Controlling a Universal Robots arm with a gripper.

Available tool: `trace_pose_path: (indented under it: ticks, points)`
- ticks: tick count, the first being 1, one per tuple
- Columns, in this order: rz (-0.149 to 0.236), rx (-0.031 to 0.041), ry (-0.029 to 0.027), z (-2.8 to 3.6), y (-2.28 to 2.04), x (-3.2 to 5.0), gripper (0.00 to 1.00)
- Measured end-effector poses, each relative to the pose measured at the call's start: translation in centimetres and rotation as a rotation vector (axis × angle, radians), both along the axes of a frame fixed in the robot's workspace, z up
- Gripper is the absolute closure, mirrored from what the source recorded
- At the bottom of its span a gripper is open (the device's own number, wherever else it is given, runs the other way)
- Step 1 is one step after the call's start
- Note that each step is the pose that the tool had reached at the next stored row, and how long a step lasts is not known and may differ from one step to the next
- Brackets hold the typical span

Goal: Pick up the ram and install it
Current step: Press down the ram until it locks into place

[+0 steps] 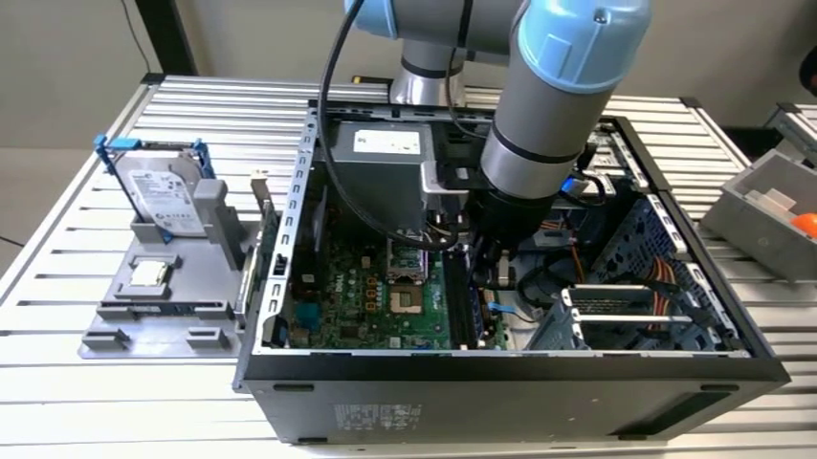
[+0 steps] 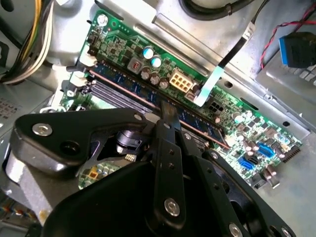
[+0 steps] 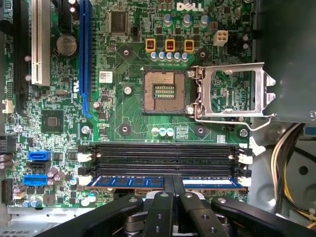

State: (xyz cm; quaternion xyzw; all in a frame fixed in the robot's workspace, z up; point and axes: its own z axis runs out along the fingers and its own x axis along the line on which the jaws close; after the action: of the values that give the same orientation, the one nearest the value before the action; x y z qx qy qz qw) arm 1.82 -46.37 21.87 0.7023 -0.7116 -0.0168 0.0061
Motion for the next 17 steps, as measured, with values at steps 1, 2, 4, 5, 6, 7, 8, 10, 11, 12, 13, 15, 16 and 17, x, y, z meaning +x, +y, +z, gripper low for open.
trace_pose_path:
  ticks: [1,2,4,5,6,7,8,10,11,12,13,15,16,17]
  points:
    - [0.000,0.0002,-0.0001,-0.08,0.00,0.00,1.00]
    - [0.000,-0.0001,0.0000,-0.11,0.01,0.00,1.00]
    - [0.000,-0.0002,0.0000,-0.12,0.02,0.00,1.00]
    - [0.000,-0.0001,0.0000,-0.12,0.02,0.00,1.00]
    - [0.000,-0.0001,-0.0001,-0.12,0.02,0.00,1.00]
    - [0.000,-0.0002,0.0000,-0.12,0.01,0.00,1.00]
    - [0.000,-0.0002,0.0000,-0.12,0.02,0.00,1.00]
    - [0.000,-0.0002,0.0000,-0.12,0.02,0.00,1.00]
    - [0.000,-0.0002,0.0000,-0.13,0.02,0.00,1.00]
    - [0.000,-0.0002,0.0000,-0.19,0.01,0.00,1.00]
    - [0.000,-0.0010,0.0002,-0.21,0.02,0.00,1.00]
    - [0.000,-0.0015,0.0004,-0.20,0.02,0.00,1.00]
    - [0.000,-0.0016,0.0004,-0.20,0.02,0.00,1.00]
    - [0.000,-0.0016,0.0003,-0.20,0.02,0.00,1.00]
